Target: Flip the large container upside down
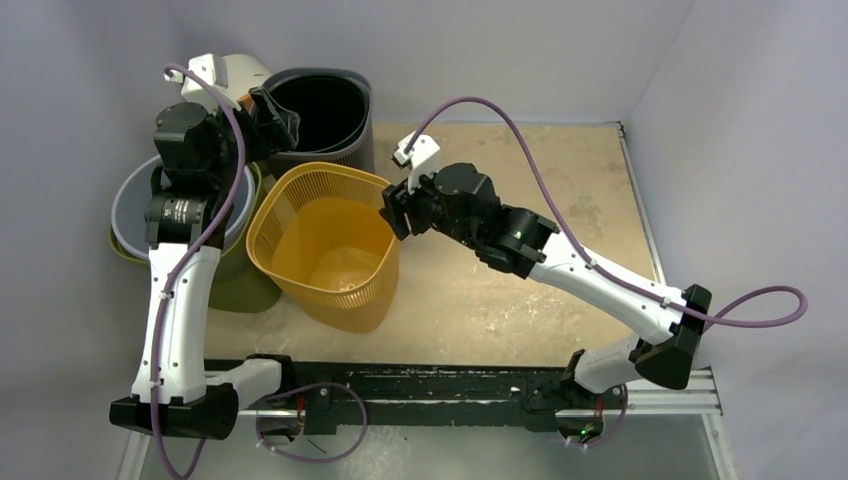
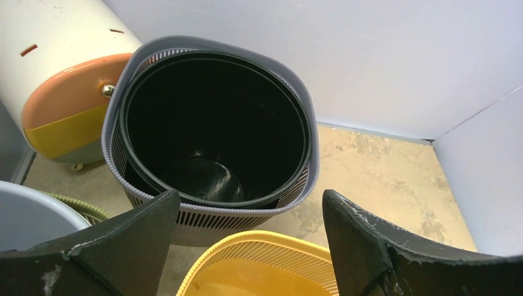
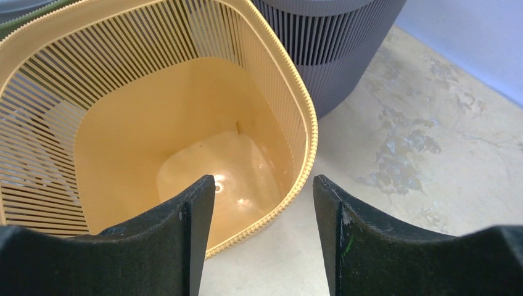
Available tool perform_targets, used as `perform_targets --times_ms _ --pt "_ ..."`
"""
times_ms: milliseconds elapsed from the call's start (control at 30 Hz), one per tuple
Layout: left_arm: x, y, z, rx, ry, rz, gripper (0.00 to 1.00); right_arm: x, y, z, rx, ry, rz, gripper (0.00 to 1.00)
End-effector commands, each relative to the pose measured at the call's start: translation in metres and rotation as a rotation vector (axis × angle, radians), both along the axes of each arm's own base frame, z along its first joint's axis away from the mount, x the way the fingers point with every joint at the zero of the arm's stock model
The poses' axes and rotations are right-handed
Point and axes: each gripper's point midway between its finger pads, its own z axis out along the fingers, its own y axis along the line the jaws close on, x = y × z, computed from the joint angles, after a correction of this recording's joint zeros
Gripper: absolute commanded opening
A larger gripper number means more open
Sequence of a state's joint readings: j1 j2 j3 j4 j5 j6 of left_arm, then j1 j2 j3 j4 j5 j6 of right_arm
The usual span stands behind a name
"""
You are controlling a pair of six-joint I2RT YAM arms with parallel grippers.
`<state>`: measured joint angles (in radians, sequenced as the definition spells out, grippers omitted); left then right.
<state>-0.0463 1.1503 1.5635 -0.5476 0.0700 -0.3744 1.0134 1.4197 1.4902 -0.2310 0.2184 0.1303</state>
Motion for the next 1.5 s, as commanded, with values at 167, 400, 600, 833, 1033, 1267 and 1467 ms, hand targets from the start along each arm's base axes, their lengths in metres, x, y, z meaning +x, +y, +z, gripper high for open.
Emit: perform_targets --times_ms 167,400,600,833,1033,1267,1467 --pt "-0.008 0.006 0.003 0.02 -0.029 0.021 0.83 0.011 0.005 -0.01 0.022 0.022 -0.057 0.64" --pt "-0.011 0.008 -0.004 0.028 -0.016 0.03 0.83 0.039 0.0 -0.035 -0.068 0.056 -0.223 0.59" --pt "-0.011 0.011 -0.008 0.043 -0.009 0.04 0.83 0.058 -0.01 -0.038 -0.081 0.065 -0.346 0.15" --pt "-0.011 0.014 -0.012 0.062 0.001 0.048 0.83 0.069 -0.052 -0.025 -0.104 0.046 -0.543 0.0" --pt "-0.008 0.013 -0.019 0.058 0.012 0.047 0.83 0.077 -0.098 -0.013 -0.119 0.008 -0.698 0.0" --pt "-0.006 0.012 -0.024 0.057 0.024 0.042 0.83 0.08 -0.115 -0.005 -0.094 0.013 -0.683 0.59" --pt "-0.005 0.013 -0.026 0.054 0.027 0.05 0.83 0.075 -0.124 0.024 -0.12 -0.075 -0.629 0.89"
